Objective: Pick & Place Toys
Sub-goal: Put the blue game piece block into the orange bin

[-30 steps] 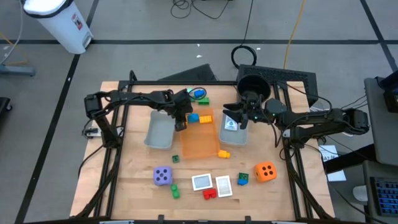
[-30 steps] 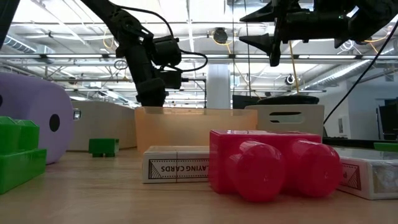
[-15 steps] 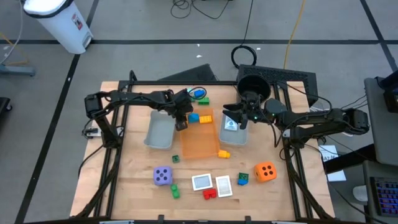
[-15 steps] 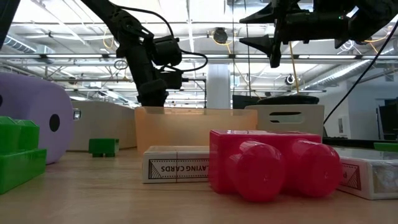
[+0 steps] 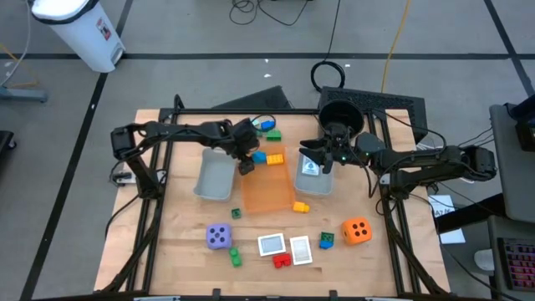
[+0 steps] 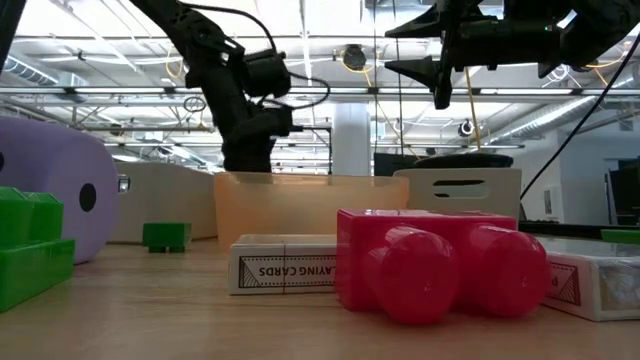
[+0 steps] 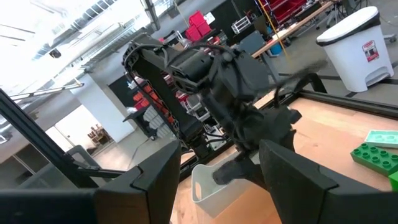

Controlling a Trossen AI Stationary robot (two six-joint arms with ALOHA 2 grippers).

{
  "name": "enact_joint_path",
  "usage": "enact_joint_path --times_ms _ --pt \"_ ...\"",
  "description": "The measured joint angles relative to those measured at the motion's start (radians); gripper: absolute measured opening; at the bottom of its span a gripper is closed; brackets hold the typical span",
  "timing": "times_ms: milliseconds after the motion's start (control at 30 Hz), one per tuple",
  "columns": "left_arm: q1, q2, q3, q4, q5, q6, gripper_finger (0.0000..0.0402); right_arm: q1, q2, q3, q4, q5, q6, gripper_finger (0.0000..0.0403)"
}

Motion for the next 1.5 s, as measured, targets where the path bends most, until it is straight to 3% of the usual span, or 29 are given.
enact_joint_path --times_ms 367,667,933,1067,1500 --pt "-0.005 -0.179 0.0 0.209 0.063 -0.192 0.0262 0.0 0.0 0.0 0.009 -0.001 0.0 0.021" --pt "-0.007 -0.333 0.0 0.634 0.119 -0.362 0.0248 0.0 -0.001 0.0 0.006 -0.005 0.0 0.021" --pt "-0.007 -0.365 0.0 0.966 0.121 -0.436 0.0229 0.0 -0.001 0.0 0.005 -0.005 0.0 0.021" --pt "-0.007 -0.366 0.0 0.961 0.119 -0.417 0.0223 0.0 -0.002 0.0 0.005 -0.005 0.0 0.021" --pt "-0.062 -0.365 0.0 0.717 0.12 -0.452 0.0223 0.0 -0.002 0.0 0.004 -0.005 -0.001 0.021"
